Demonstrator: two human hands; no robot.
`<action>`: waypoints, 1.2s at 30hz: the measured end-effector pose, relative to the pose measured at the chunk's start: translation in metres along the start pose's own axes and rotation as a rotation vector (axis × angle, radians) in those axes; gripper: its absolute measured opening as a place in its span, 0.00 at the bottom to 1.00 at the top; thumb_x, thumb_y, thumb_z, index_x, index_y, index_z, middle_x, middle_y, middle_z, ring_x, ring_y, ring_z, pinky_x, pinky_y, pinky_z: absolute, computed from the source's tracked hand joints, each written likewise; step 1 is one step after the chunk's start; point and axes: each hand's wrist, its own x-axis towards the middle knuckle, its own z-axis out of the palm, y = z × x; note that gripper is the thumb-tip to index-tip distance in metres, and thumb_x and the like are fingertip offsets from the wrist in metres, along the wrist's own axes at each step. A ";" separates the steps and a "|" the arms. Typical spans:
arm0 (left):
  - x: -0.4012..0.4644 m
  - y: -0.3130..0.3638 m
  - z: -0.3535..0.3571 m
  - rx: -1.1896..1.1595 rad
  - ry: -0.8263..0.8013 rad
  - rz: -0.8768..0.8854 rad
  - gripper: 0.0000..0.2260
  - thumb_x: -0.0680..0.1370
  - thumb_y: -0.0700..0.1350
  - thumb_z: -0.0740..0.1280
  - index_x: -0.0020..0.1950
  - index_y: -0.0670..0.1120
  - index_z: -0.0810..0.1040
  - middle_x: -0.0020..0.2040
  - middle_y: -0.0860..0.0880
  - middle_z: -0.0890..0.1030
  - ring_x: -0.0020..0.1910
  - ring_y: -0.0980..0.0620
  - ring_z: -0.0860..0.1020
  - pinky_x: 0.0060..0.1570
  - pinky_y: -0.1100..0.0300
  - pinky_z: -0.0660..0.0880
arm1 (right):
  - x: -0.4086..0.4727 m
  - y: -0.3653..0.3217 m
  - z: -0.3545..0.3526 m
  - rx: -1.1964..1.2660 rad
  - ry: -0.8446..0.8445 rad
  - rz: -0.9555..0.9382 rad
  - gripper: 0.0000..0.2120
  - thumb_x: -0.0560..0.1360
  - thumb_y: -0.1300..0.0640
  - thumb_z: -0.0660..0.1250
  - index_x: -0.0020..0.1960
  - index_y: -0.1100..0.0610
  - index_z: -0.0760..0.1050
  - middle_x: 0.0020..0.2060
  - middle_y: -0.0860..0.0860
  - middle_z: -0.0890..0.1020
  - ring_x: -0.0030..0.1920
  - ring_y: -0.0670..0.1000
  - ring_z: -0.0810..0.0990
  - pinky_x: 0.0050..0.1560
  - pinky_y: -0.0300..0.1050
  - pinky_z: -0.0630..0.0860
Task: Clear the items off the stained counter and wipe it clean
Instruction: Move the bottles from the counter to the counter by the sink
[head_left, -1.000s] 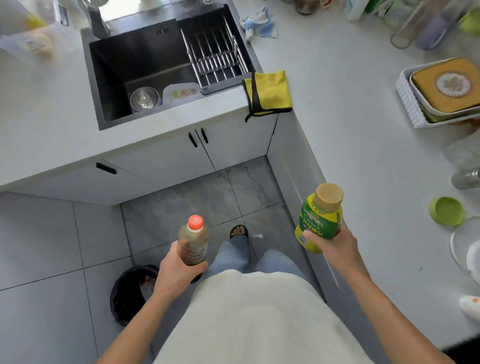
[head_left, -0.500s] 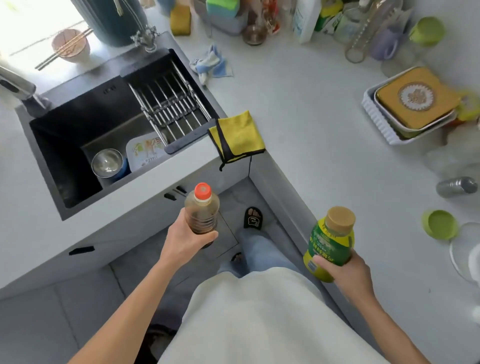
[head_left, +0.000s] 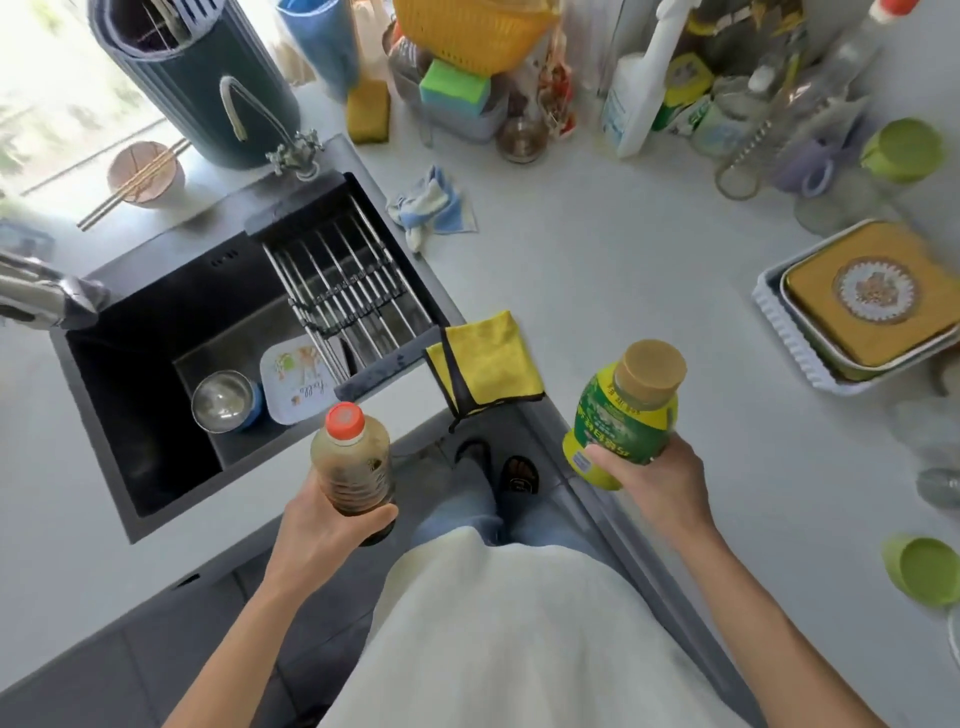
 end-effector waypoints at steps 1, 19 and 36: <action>0.008 0.008 -0.004 0.001 -0.006 0.005 0.35 0.61 0.64 0.82 0.65 0.63 0.73 0.52 0.66 0.81 0.50 0.65 0.81 0.46 0.68 0.74 | 0.007 -0.010 0.001 0.010 0.009 -0.008 0.24 0.57 0.35 0.79 0.48 0.46 0.83 0.40 0.31 0.85 0.42 0.32 0.82 0.36 0.27 0.74; 0.247 0.270 0.033 0.021 -0.213 0.497 0.33 0.63 0.60 0.83 0.64 0.59 0.75 0.49 0.66 0.84 0.50 0.74 0.80 0.42 0.81 0.72 | 0.163 -0.112 -0.006 0.264 0.340 0.042 0.21 0.64 0.44 0.84 0.52 0.47 0.82 0.45 0.37 0.85 0.49 0.38 0.84 0.50 0.39 0.77; 0.359 0.374 0.149 -0.111 -0.104 0.585 0.35 0.61 0.61 0.82 0.64 0.60 0.71 0.50 0.66 0.80 0.49 0.77 0.76 0.45 0.81 0.70 | 0.323 -0.134 -0.018 0.341 0.430 -0.091 0.26 0.62 0.42 0.83 0.56 0.44 0.80 0.45 0.35 0.84 0.44 0.29 0.81 0.46 0.32 0.75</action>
